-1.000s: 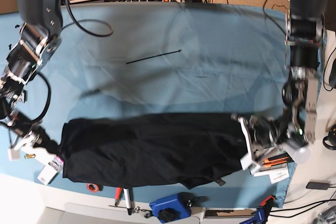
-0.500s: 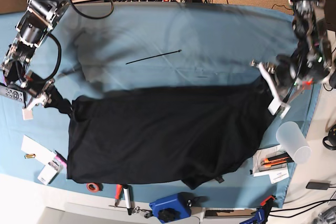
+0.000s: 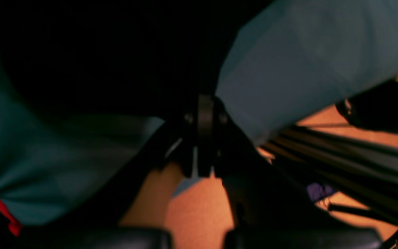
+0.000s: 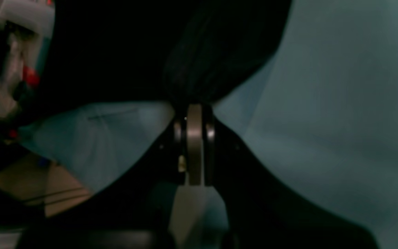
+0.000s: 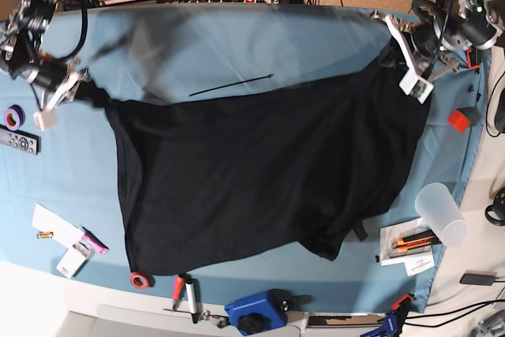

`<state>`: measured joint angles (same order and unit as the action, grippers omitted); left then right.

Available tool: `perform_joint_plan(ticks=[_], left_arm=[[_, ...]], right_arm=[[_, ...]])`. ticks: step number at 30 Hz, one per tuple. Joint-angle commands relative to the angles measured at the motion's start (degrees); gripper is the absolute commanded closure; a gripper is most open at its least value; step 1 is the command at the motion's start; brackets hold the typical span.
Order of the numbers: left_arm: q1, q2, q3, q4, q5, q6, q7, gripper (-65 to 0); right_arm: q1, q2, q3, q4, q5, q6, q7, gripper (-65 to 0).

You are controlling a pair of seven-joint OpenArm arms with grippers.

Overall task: Layout the t-shirt on the table in an organized manner, then fold the t-shirt properly
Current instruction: 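Lift the shirt with both grippers and shake it out, then lay the shirt flat with both grippers and release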

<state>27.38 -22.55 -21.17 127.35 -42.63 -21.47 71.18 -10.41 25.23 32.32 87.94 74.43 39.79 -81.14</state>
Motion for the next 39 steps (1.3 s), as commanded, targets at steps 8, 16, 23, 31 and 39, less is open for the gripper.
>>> perform_joint_plan(ticks=[8,16,23,31,39], left_arm=[[1.5,0.2,-0.4,1.0,0.9,-0.2,-0.4,0.0],[2.6,0.2,-0.4,1.2,1.1,-0.2,1.0,0.0],[7.5,0.2,-0.4,1.2,1.1,-0.2,1.0,0.0],[10.0,0.8,-0.4,1.2,3.8,1.1,1.0,0.0],[9.9,1.4,-0.4,1.2,3.0,0.7,1.3,-7.2]], right_arm=[[-14.7,-2.3,6.6,16.4,5.3,0.2,1.1,0.0],[-17.0,-4.6,23.2,17.4,6.9,0.2,1.1,0.0],[-21.0,-4.8,24.0,17.4,4.9,0.2,1.1,0.0],[-23.4,-4.8,24.0,17.4,0.0,0.2,1.1,0.0],[-23.8,-4.7,24.0,17.4,-0.6,0.2,1.1,0.0]])
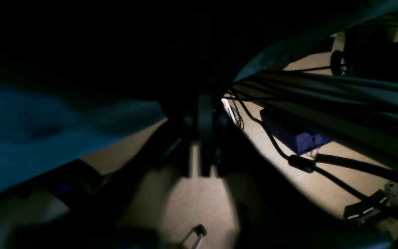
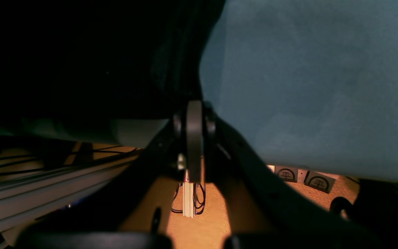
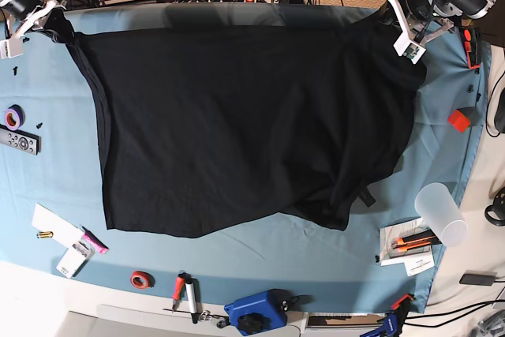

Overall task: Layout the t-shirt on the table in an organized manner, then fold the t-shirt properly
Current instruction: 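Lay the shirt flat with both grippers and release, then reach the left gripper to the shirt hem and grasp it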

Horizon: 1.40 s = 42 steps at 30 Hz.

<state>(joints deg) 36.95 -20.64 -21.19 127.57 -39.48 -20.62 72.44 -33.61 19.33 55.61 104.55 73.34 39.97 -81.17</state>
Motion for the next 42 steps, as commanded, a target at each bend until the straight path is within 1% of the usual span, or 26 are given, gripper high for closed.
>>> perform_joint_plan(ticks=[1,2,3,4,7,11,14,17,19,22,25,27,31,33,34,36,38,40,42], left_arm=[[0.4,-0.5,-0.4,1.0,-0.2,-0.1,0.0,-14.0],[0.4,-0.5,-0.4,1.0,-0.2,0.1,0.0,-20.0],[0.3,-0.5,-0.4,1.0,-0.4,0.4,0.0,-24.3],[0.3,-0.5,-0.4,1.0,-0.4,0.7,0.0,-26.5],[0.4,-0.5,-0.4,1.2,-0.3,1.4,0.5,-26.9],[0.3,-0.5,-0.4,4.6,0.1,1.5,0.2,-26.9],[0.0,-0.5,-0.4,7.4,2.7,1.5,-4.5,-26.9],[-2.1,-0.5,-0.4,7.4,5.7,1.2,-12.7,-26.9],[-5.1,-0.5,-0.3,7.4,7.1,1.1,-16.5,-26.9],[-10.9,-0.5,-0.3,7.4,8.3,1.1,-17.5,-26.9],[-16.1,-0.5,-0.3,7.4,8.4,1.1,-19.1,-26.9],[-19.3,-0.5,-0.3,4.5,8.4,1.1,-20.9,-26.9],[-26.6,-0.8,1.2,-3.7,8.5,1.1,-21.5,-26.9],[-30.6,-1.3,3.8,-8.2,8.5,1.0,-21.5,-26.9],[-32.7,-1.7,5.5,-10.5,8.5,1.0,-21.5,-26.9],[-37.1,-2.2,9.4,-14.8,9.4,-0.3,-21.6,-26.9],[-41.7,-2.4,13.9,-18.9,12.3,-0.4,-23.1,-26.9],[-46.5,-2.4,18.1,-23.3,16.1,0.1,-25.6,-26.9],[-51.5,-2.4,22.1,-28.5,18.9,1.9,-27.1,-26.9]], right_arm=[[-1.0,1.2,0.7,0.8,0.5,0.0,1.2,-3.5],[-1.0,1.2,0.7,0.8,0.5,0.0,1.2,-8.5],[-1.0,1.2,0.7,0.8,0.5,0.0,1.2,-13.0],[-1.0,1.2,0.7,0.8,0.5,0.0,1.2,-16.0],[-0.9,1.5,0.7,0.8,1.0,0.0,1.2,-16.5],[-0.8,2.3,1.5,0.8,4.6,0.0,1.2,-16.5],[1.3,3.1,2.5,0.8,4.6,0.0,1.2,-16.5],[6.2,3.3,2.6,0.8,4.6,0.0,1.2,-16.4],[9.9,3.4,2.6,0.8,4.3,0.0,1.2,-16.4],[15.5,3.4,2.4,0.8,0.3,0.0,1.2,-16.4],[18.8,3.4,0.7,0.8,-3.9,0.0,1.2,-16.4],[19.8,3.4,-1.9,0.8,-6.9,0.0,1.2,-16.4],[20.4,3.3,-10.1,0.8,-12.9,0.0,1.2,-16.4],[20.5,3.4,-15.2,0.8,-16.5,0.0,2.0,-16.4],[20.5,3.3,-17.8,0.8,-18.9,0.0,3.8,-16.4],[20.5,3.3,-22.9,0.8,-24.3,0.0,7.0,-16.4],[20.8,3.2,-27.5,0.8,-29.6,-1.6,8.8,-16.4],[21.7,2.7,-31.1,0.7,-33.7,-3.5,9.2,-16.4],[22.4,2.1,-33.6,0.7,-36.0,-4.5,9.5,-16.4]])
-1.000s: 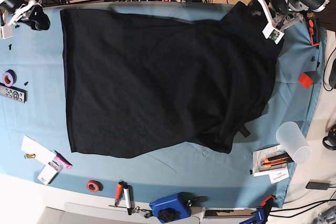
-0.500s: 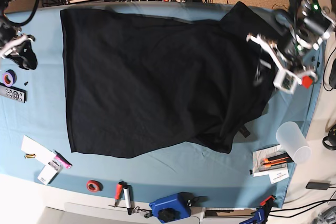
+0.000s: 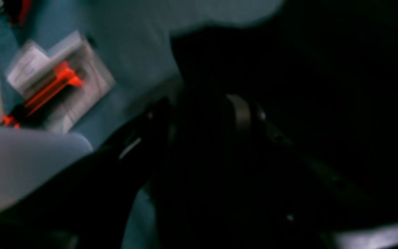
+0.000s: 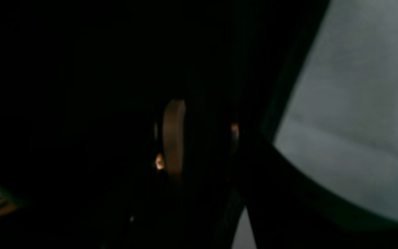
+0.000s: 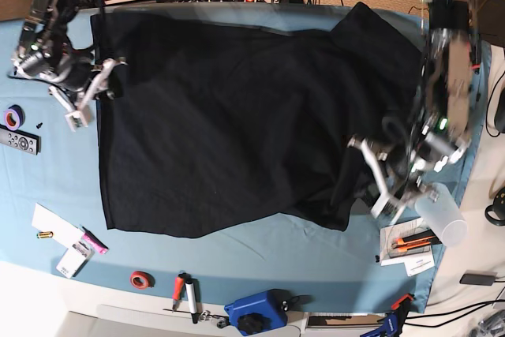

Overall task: Layout the t-shirt on the table in an organized manner, then fold the t-shirt properly
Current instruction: 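Reach the left gripper to the shirt hem and grasp it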

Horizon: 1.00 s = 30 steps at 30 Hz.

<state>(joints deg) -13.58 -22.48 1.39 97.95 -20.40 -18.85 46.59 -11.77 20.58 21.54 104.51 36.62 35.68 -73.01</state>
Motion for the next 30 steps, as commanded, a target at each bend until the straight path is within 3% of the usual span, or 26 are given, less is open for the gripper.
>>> perform_joint_plan(ticks=[1,10,14,17,22,25,27,30], left_arm=[[-3.6,-0.5,1.3,-1.8,0.3,1.1,-1.4,-26.9],[-24.7,1.3,14.6,-31.9,0.3,0.8,-1.8,-26.9],[-28.3,3.4,18.8,-40.7,0.3,-2.8,-5.2,-26.9],[-28.6,5.6,19.5,-43.8,2.9,-3.0,-6.9,-26.9],[-28.5,8.1,19.5,-46.4,11.4,2.8,-12.4,-26.9],[-28.5,8.5,19.5,-46.7,14.5,4.1,-14.2,-26.8],[-28.5,8.5,19.5,-46.7,14.9,5.9,-15.0,-21.9],[-28.5,8.5,19.5,-46.7,14.9,5.4,-15.0,-1.4]], right_arm=[[0.9,0.5,-0.6,0.8,0.0,-0.5,1.7,-16.4],[1.4,-2.3,-1.9,0.8,-1.7,-0.9,2.5,-16.4],[1.5,-2.3,-1.9,0.8,-1.7,-0.9,2.5,-16.4],[1.4,-2.3,-1.9,0.8,-1.8,-0.9,2.4,-16.4],[1.4,-2.3,-1.9,0.8,-2.0,-0.9,2.3,-16.4],[1.4,-2.3,-1.9,0.8,-2.0,-0.9,2.3,-16.4],[1.4,-2.3,-1.9,0.8,-2.0,-0.9,2.3,-16.4],[1.4,-2.3,-1.9,0.8,-2.0,-0.9,2.3,-16.4]])
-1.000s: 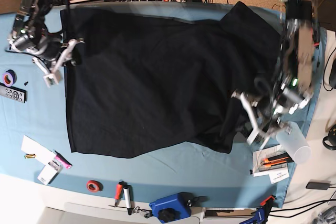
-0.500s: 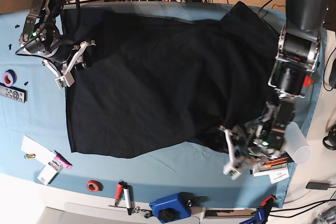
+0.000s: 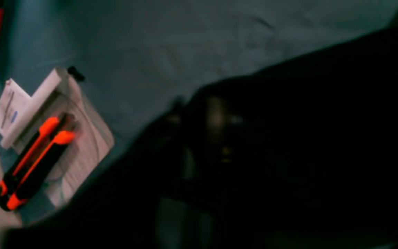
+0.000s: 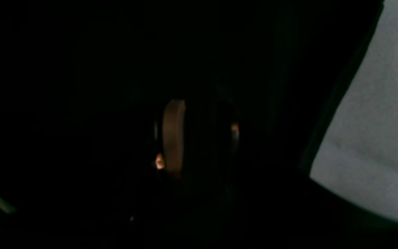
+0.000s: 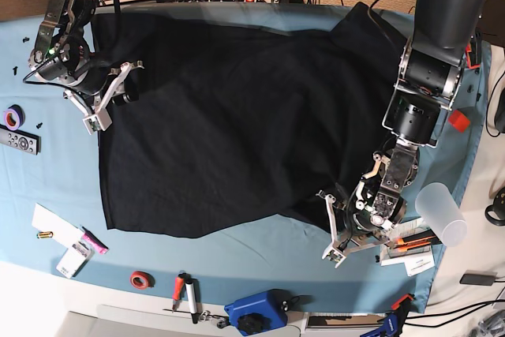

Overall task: Layout the t-shirt on the table in an organized manner, then fold the t-shirt properly
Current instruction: 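Reach the left gripper to the shirt hem and grasp it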

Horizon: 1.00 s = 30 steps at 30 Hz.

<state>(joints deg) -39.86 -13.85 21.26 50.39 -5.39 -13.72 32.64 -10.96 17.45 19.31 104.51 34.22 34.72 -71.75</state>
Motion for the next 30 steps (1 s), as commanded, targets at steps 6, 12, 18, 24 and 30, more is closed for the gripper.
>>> perform_joint_plan(ticks=[6,12,18,24,30], left_arm=[[-2.7,-0.4,-0.4,0.9,0.1,1.4,-1.2,0.0],[-7.5,-2.5,-0.4,0.9,3.7,12.8,-3.8,0.0],[-10.3,-4.6,-0.4,0.9,3.7,22.2,-7.1,0.0],[-7.7,-4.6,-0.4,0.9,8.1,22.9,-8.5,0.0],[-7.3,-5.0,-0.4,0.9,8.5,28.4,-9.2,0.0]], right_arm=[[0.6,0.8,0.3,0.8,0.3,0.1,1.0,-16.4],[0.6,0.8,0.3,0.8,0.2,0.2,1.1,-16.4],[0.7,0.8,0.3,0.8,0.2,0.2,1.3,-16.4],[0.6,0.8,0.3,0.8,0.2,0.2,1.2,-16.4],[0.6,0.8,0.3,0.8,0.2,0.2,1.1,-16.4]])
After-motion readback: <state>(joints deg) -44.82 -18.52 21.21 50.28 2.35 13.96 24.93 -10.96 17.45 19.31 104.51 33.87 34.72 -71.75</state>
